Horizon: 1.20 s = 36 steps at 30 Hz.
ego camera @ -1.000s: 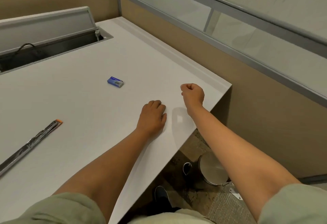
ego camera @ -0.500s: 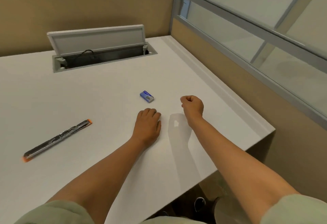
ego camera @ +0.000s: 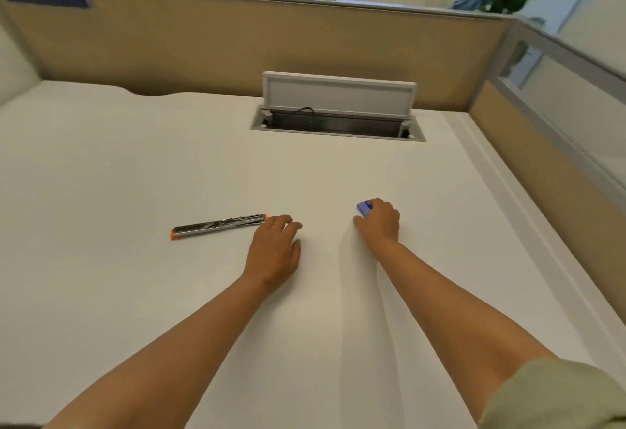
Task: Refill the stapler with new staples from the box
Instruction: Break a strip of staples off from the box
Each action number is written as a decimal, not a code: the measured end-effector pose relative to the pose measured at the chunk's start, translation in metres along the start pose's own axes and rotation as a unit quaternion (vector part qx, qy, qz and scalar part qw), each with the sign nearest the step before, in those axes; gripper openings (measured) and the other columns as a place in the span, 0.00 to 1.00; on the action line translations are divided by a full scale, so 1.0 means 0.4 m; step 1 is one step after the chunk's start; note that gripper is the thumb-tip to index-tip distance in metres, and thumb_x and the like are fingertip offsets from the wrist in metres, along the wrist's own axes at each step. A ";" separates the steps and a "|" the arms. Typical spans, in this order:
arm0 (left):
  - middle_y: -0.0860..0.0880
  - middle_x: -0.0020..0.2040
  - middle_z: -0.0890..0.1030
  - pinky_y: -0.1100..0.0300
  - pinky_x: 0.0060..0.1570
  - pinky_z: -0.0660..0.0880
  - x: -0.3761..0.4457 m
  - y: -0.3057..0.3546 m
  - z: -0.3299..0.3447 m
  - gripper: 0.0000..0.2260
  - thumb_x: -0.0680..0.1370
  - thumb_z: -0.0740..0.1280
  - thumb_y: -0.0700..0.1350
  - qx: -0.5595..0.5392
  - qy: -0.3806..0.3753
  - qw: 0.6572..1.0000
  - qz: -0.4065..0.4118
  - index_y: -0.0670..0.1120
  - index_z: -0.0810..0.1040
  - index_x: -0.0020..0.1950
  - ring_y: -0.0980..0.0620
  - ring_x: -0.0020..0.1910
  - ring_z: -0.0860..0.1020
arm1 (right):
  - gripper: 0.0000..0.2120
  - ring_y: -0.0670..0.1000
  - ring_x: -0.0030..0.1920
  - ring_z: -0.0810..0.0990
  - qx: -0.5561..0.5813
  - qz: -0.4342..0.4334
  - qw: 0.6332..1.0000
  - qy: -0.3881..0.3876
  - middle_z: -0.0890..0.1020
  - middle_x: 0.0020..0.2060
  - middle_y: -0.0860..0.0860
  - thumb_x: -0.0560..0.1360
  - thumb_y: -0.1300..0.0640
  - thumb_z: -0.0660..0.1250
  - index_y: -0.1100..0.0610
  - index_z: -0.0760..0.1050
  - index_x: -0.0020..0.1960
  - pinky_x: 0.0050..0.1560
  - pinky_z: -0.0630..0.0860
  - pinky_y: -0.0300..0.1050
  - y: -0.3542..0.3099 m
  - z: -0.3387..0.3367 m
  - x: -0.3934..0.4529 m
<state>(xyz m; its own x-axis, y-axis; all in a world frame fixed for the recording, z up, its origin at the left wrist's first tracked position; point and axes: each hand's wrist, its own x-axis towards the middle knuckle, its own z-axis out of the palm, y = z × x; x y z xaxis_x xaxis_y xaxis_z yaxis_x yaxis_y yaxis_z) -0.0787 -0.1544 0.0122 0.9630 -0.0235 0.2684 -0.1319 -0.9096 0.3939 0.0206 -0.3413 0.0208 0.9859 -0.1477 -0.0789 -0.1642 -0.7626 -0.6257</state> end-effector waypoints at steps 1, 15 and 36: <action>0.44 0.60 0.76 0.53 0.69 0.61 -0.006 -0.010 -0.008 0.14 0.77 0.62 0.40 -0.009 0.003 1.000 -0.015 0.41 0.75 0.62 0.43 0.62 0.72 | 0.12 0.61 0.57 0.74 0.003 0.003 1.000 0.004 0.77 0.55 0.61 0.72 0.64 0.63 0.63 0.72 0.55 0.48 0.70 0.50 -0.012 0.009 0.003; 0.44 0.55 0.78 0.59 0.53 0.70 0.052 -0.010 -0.014 0.17 0.77 0.62 0.41 -0.227 -0.092 0.954 -0.175 0.43 0.71 0.66 0.48 0.50 0.76 | 0.20 0.54 0.52 0.78 0.106 -0.029 0.993 0.040 0.80 0.53 0.54 0.70 0.59 0.65 0.58 0.72 0.62 0.51 0.73 0.44 -0.053 0.123 -0.166; 0.47 0.32 0.72 0.60 0.32 0.64 0.161 -0.036 0.020 0.08 0.73 0.62 0.40 -0.203 -0.287 0.923 -0.157 0.45 0.68 0.34 0.46 0.36 0.70 | 0.21 0.40 0.44 0.80 0.189 -0.008 0.973 0.132 0.79 0.49 0.45 0.69 0.63 0.71 0.53 0.73 0.59 0.46 0.74 0.25 -0.041 0.182 -0.274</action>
<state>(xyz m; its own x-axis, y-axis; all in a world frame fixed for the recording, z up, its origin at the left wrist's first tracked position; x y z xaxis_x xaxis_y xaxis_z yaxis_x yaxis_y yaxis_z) -0.0127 -0.1461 0.0168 0.9191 -0.1068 -0.3793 0.2102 -0.6813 0.7012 -0.0825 -0.2666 -0.0169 0.9371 -0.3330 0.1046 -0.0761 -0.4875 -0.8698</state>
